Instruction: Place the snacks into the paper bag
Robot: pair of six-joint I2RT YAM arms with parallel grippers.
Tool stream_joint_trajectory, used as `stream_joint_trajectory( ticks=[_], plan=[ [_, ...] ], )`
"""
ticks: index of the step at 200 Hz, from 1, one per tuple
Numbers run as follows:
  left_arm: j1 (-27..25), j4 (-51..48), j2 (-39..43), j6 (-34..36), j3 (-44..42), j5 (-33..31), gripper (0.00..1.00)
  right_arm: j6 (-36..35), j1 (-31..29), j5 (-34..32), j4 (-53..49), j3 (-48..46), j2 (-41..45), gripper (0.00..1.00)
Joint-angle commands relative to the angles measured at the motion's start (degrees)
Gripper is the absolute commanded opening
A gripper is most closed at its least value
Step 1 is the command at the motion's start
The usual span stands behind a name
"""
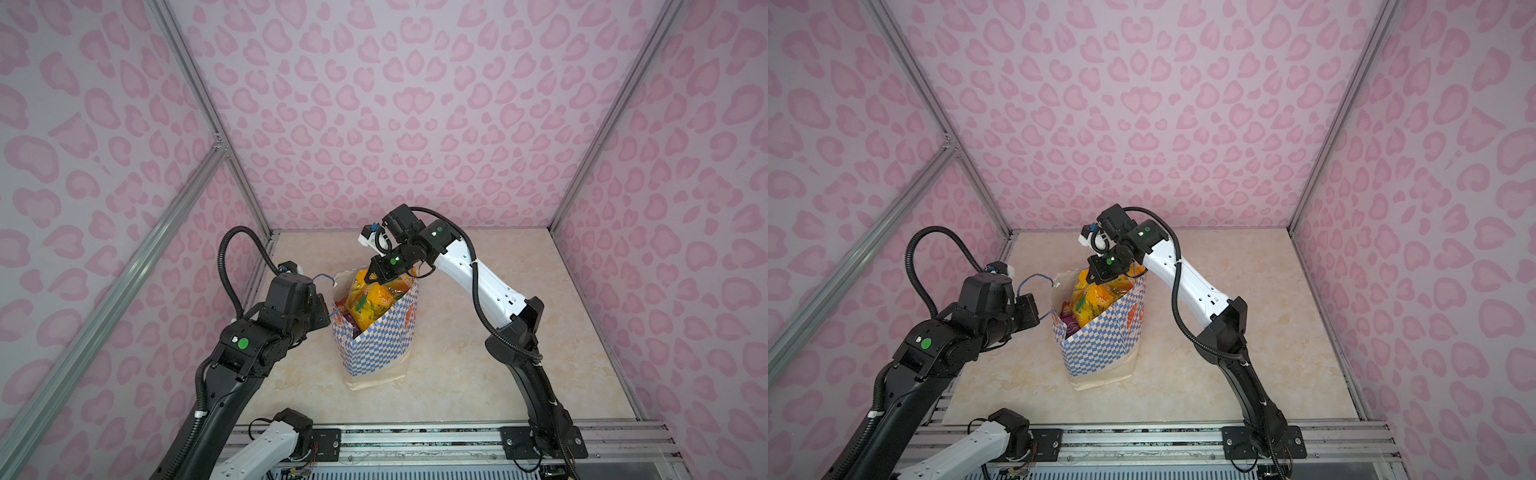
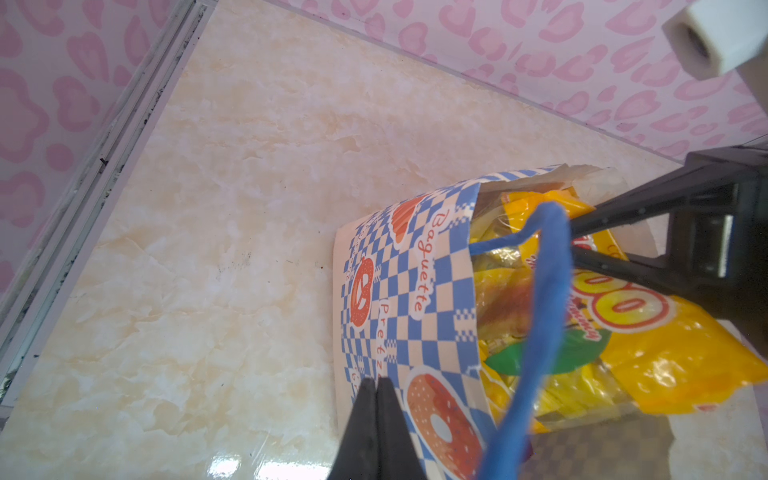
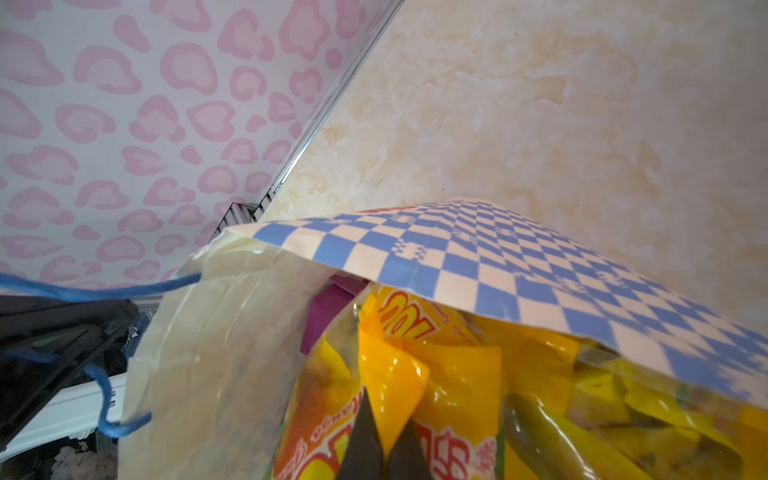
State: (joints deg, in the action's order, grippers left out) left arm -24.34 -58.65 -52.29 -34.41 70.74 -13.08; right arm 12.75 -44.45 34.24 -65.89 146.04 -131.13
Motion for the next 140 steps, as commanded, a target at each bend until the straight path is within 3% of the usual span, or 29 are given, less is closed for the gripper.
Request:
stream_joint_trajectory(
  ticks=[1, 32, 88, 109, 126, 140],
  plan=[
    [0.1, 1.2, -0.1, 0.4, -0.2, -0.3, 0.04, -0.8, -0.3, -1.5, -1.6, -0.3, -3.1, 0.03],
    [0.1, 1.2, -0.3, 0.6, 0.2, -0.5, 0.05, -2.4, -1.9, -3.3, -4.3, -0.9, -4.9, 0.02],
    [0.1, 0.7, -0.2, 0.7, 0.9, -0.9, 0.05, -4.4, -8.4, -5.2, -4.8, -10.5, -0.8, 0.04],
    [0.1, 0.3, 0.2, 0.7, 1.0, -1.2, 0.04, -4.4, -10.6, -7.9, -4.0, -15.2, 2.2, 0.1],
    [0.1, 0.0, 0.4, 0.7, 1.2, -1.5, 0.05, -4.5, -11.9, -10.4, -2.9, -17.2, 4.3, 0.23],
    [0.1, -0.1, 0.4, 0.6, 1.4, -1.5, 0.05, -3.6, -11.8, -12.9, -3.1, -16.0, 5.1, 0.28]
  ],
)
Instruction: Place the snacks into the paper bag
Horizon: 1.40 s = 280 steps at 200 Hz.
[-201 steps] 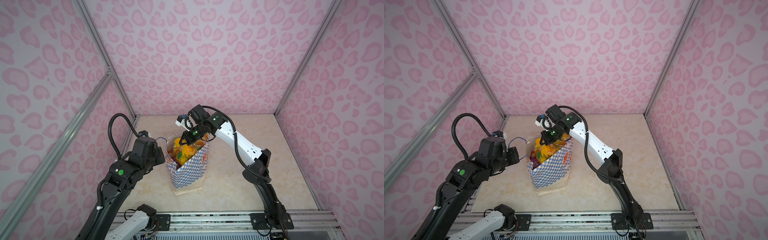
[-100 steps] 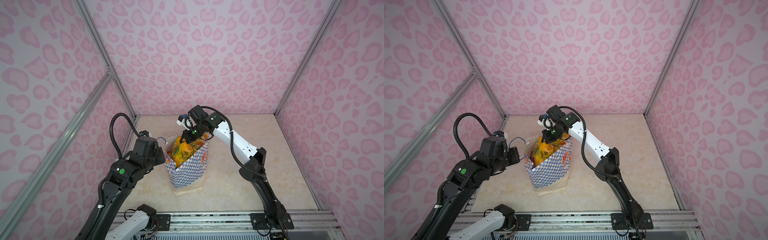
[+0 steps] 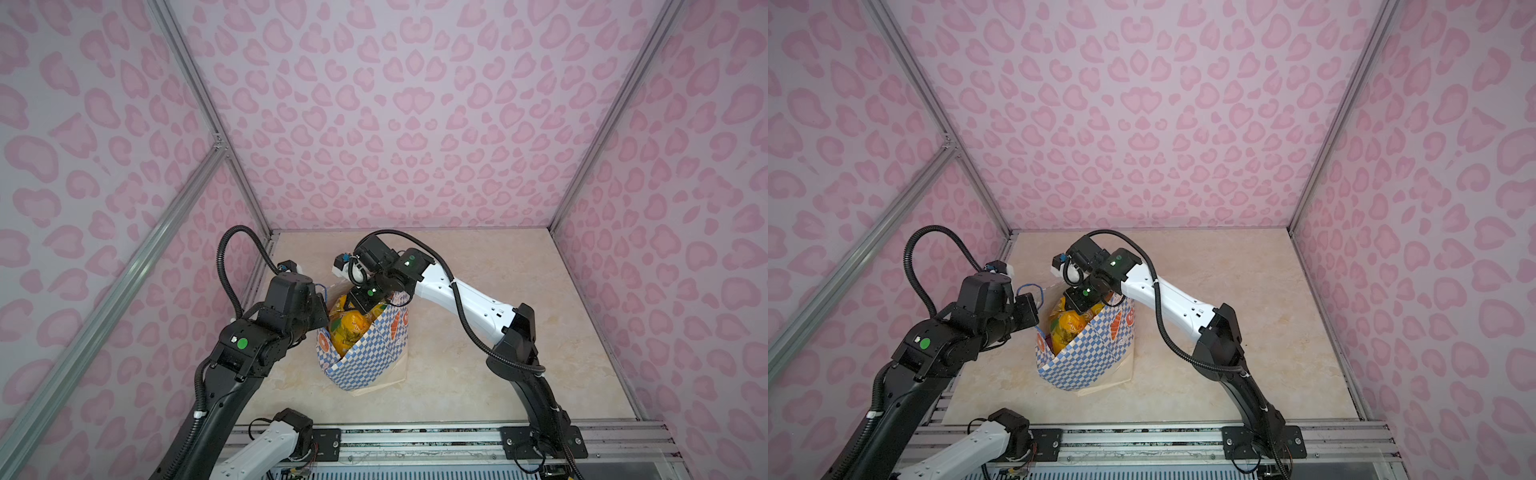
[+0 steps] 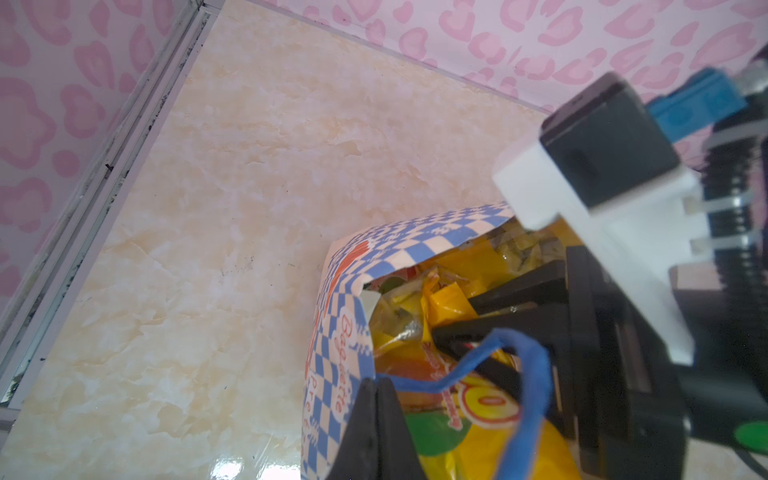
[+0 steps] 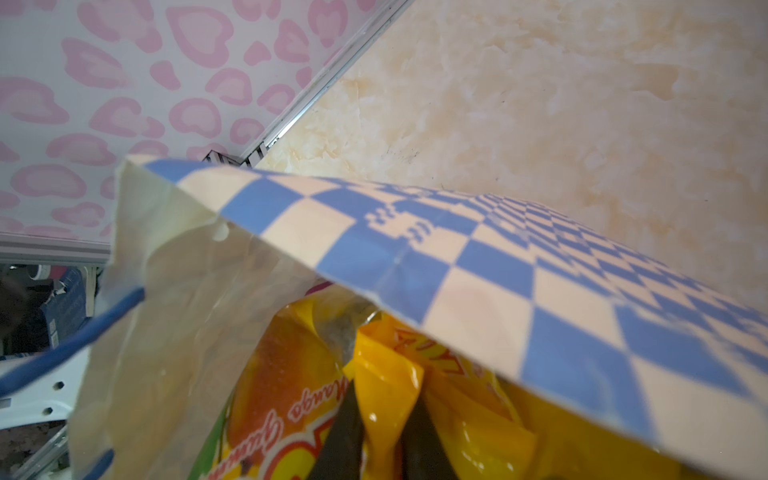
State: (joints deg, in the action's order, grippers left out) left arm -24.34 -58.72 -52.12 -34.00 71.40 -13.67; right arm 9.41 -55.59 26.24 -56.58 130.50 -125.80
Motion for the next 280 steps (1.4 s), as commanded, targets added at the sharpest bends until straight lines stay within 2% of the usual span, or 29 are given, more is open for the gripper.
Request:
stream_joint_trajectory(
  ticks=[1, 8, 23, 48, 92, 140, 150, 179, 213, 226, 280],
  plan=[
    [0.1, -0.1, 0.2, 0.2, 0.7, -0.9, 0.05, -0.3, -0.7, -5.0, -12.5, -0.2, -0.2, 0.28],
    [0.0, 0.0, 0.2, 0.1, 0.8, -0.9, 0.05, -0.2, -0.7, -5.8, -12.8, 0.8, 0.2, 0.31],
    [0.1, -0.4, 0.2, -0.4, 0.8, -1.3, 0.05, 0.3, -0.7, -7.4, -13.3, 3.6, 0.9, 0.45],
    [0.1, -0.8, 0.4, -0.8, 0.6, -2.0, 0.05, 1.4, -0.6, -11.9, -15.4, 8.0, 0.9, 0.61],
    [0.1, -0.7, 0.3, -0.8, 0.2, -2.1, 0.05, 2.3, -0.7, -21.8, -18.8, 18.8, 0.9, 0.77],
    [0.0, -0.1, -0.5, -0.7, 0.1, -1.8, 0.04, 5.5, -0.9, -34.8, -14.6, 17.6, 11.6, 0.98],
    [0.1, 0.1, -0.6, -0.6, 0.1, -1.8, 0.04, 7.5, -0.3, -36.3, -14.3, 14.6, 13.8, 0.98],
    [0.1, 0.4, -0.6, -0.5, -0.1, -1.6, 0.05, 14.7, 1.1, -34.8, -10.4, 2.6, 19.1, 0.98],
    [0.0, 0.4, -0.9, -0.5, -0.2, -1.4, 0.04, 22.6, 2.1, -29.6, 0.3, -11.3, 23.8, 0.98],
    [0.1, 0.3, -0.6, -0.5, -0.2, -1.3, 0.05, 24.0, 3.4, -28.9, 2.5, -13.4, 24.3, 0.96],
    [0.1, -0.3, 0.2, -0.5, -0.2, -1.9, 0.04, 24.9, 8.9, -17.0, 11.2, -15.0, 20.9, 0.89]
  ],
)
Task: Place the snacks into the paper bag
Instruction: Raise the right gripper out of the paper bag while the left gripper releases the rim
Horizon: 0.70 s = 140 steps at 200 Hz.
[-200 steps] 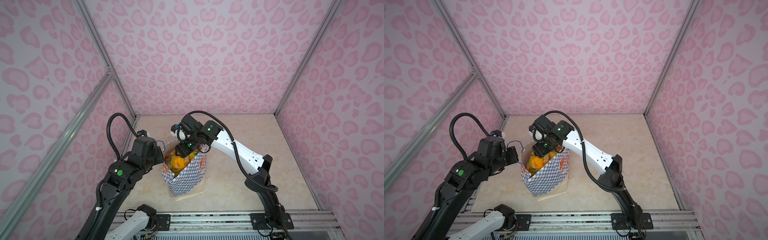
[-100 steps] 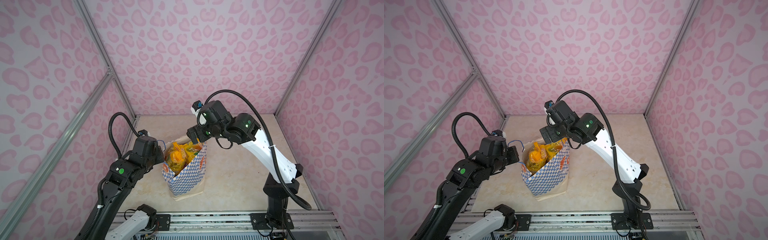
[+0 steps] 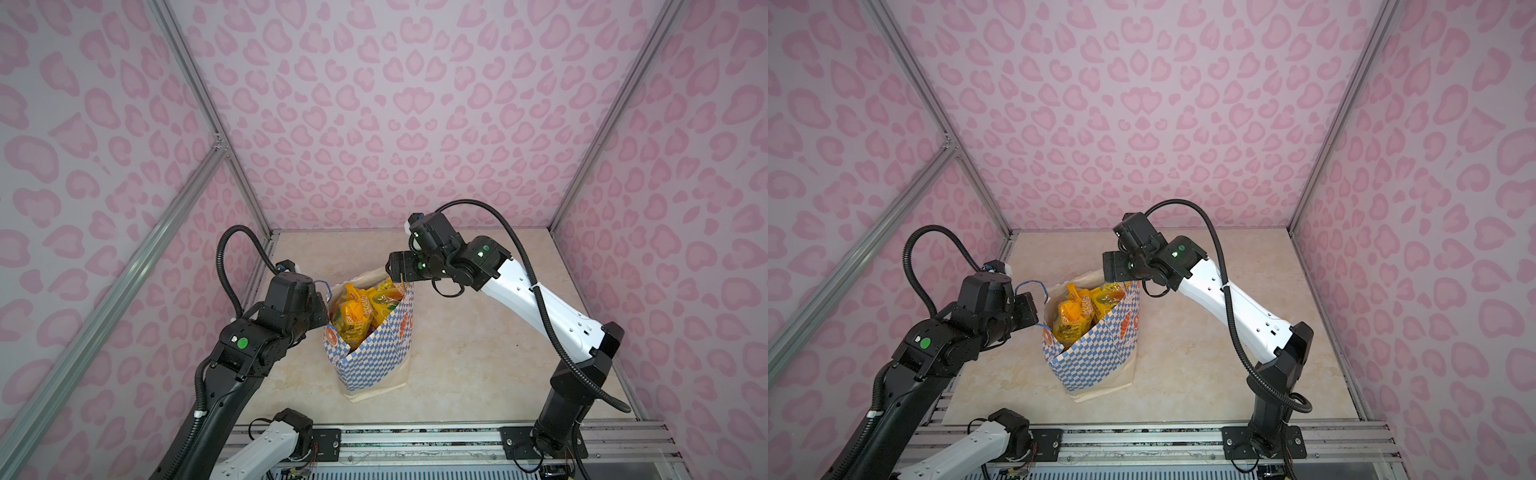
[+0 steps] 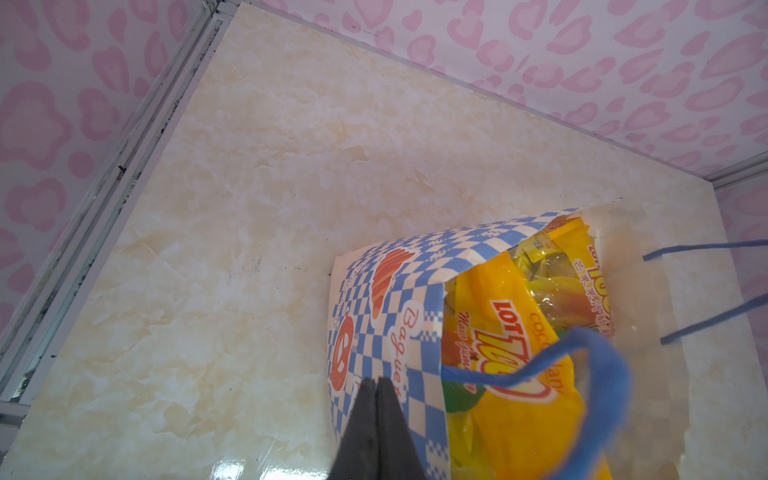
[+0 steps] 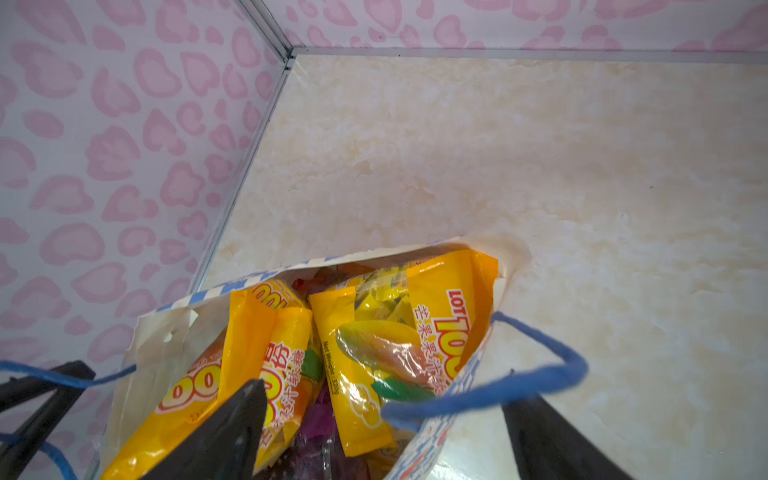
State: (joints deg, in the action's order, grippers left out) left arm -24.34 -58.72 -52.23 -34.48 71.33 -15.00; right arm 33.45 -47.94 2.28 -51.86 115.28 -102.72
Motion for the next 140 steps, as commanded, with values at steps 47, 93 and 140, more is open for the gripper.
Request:
stream_joint_trajectory(
  ticks=[47, 93, 140],
  plan=[
    [0.0, 1.3, -1.5, 0.4, 0.3, 0.1, 0.05, -1.8, 3.1, 12.8, 6.3, 9.8, -9.2, 0.66],
    [0.1, 3.8, -10.1, 2.6, 8.9, 6.9, 0.03, -5.1, 4.2, 18.2, 10.6, 12.4, -1.4, 0.0],
    [-2.7, 5.8, -19.4, 3.1, 25.2, 15.9, 0.03, -6.9, 8.0, 20.5, 7.0, 13.6, 6.7, 0.0]
  ],
)
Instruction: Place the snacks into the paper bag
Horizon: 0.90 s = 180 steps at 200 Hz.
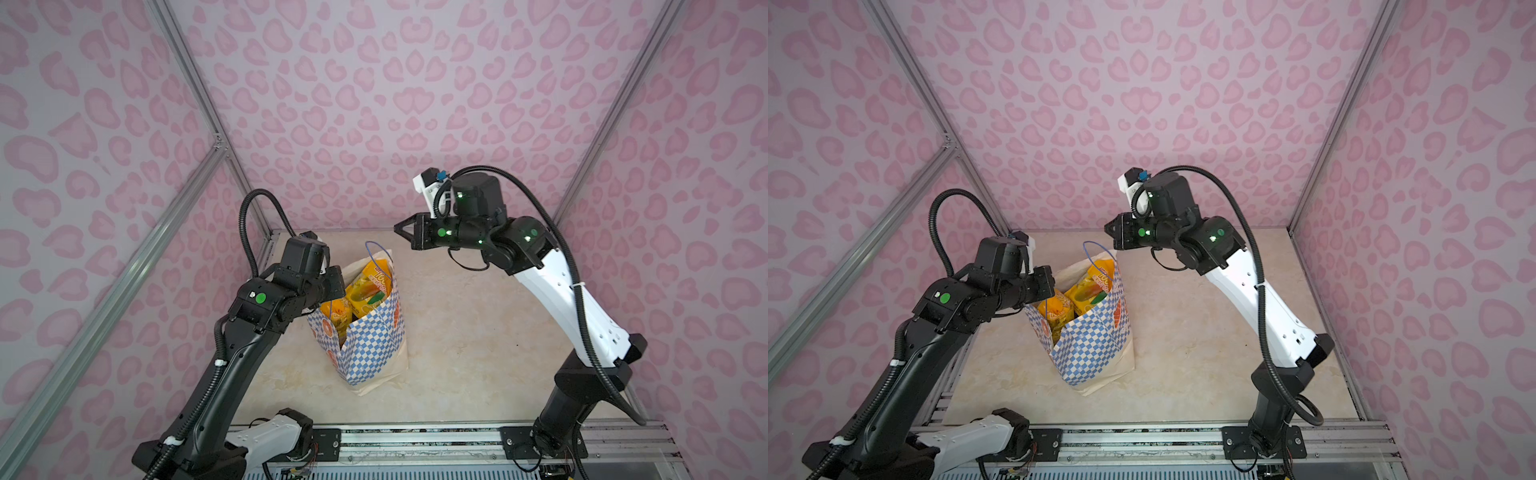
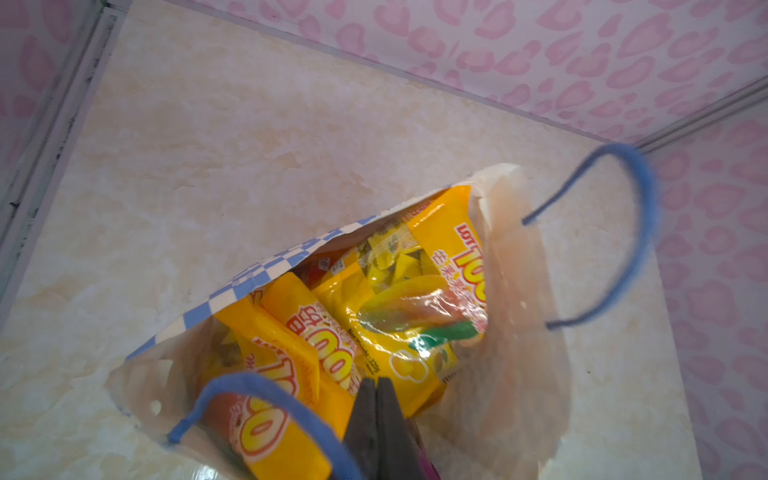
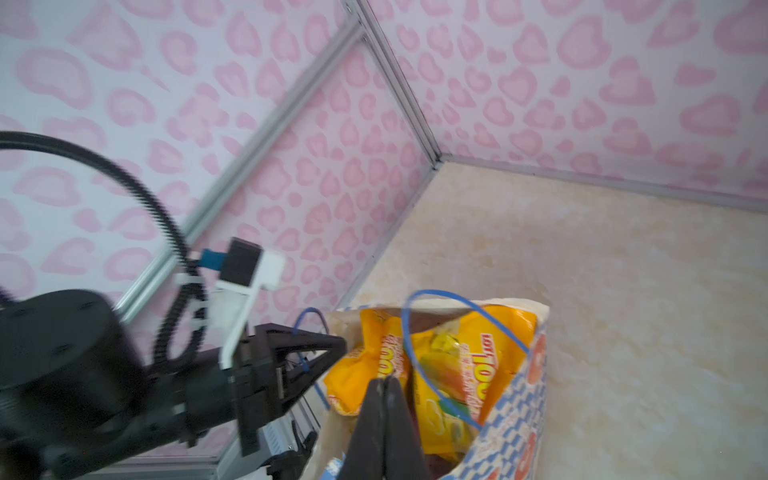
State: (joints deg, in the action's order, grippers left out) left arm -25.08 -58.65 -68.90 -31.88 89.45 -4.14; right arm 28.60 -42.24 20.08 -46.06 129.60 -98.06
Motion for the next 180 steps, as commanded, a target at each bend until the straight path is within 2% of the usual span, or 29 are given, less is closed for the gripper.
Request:
stream_joint_trajectory(
  ticks=[1, 34, 43, 58, 64, 71, 83, 96, 133, 150, 180],
  plan=[
    [-2.1, 5.8, -2.8, 0.4, 7.5, 4.8, 0.03, -2.1, 2.4, 2.7, 1.2, -0.8, 2.1, 0.0],
    [-3.6, 7.8, -7.0, -0.1, 12.7, 3.0, 0.03, -1.3, 9.0, 5.1, 0.8, -6.9, 5.7, 0.0],
    [-3.6, 6.5, -8.6, -0.1, 13.5, 2.8, 0.03, -0.3, 10.1, 2.5, -1.7, -7.4, 6.0, 0.0],
    [-3.6, 6.0, -9.0, -1.2, 11.4, 1.5, 0.03, -1.2, 9.9, -10.1, -8.2, -8.2, 6.3, 0.38],
    [-3.6, 6.9, -8.1, -1.6, 9.4, 1.2, 0.03, -1.0, 9.9, -12.6, -9.0, -10.1, 6.8, 0.48],
    [-3.6, 8.1, -6.9, -2.0, 7.0, 0.9, 0.03, 0.0, 9.9, -13.5, -8.6, -13.7, 7.8, 0.57],
    [-3.6, 8.9, -4.9, -2.5, 4.1, -0.6, 0.03, 2.2, 9.5, -12.7, -4.4, -20.8, 9.8, 0.8],
    [-3.5, 8.7, -3.2, -2.7, 2.0, -1.8, 0.03, 4.4, 9.5, -10.8, 0.4, -27.2, 11.1, 0.97],
    [-3.4, 8.3, 0.1, -3.3, -2.9, -3.0, 0.03, 7.1, 8.9, -1.1, 10.5, -30.0, 6.3, 0.97],
    [-3.4, 7.8, 1.3, -3.5, -4.1, -3.9, 0.03, 8.8, 8.7, 3.4, 15.3, -30.4, 4.0, 0.94],
    [-3.3, 7.2, 2.8, -3.5, -4.9, -4.6, 0.03, 10.4, 8.6, 5.7, 21.0, -29.7, 0.4, 0.92]
  ],
)
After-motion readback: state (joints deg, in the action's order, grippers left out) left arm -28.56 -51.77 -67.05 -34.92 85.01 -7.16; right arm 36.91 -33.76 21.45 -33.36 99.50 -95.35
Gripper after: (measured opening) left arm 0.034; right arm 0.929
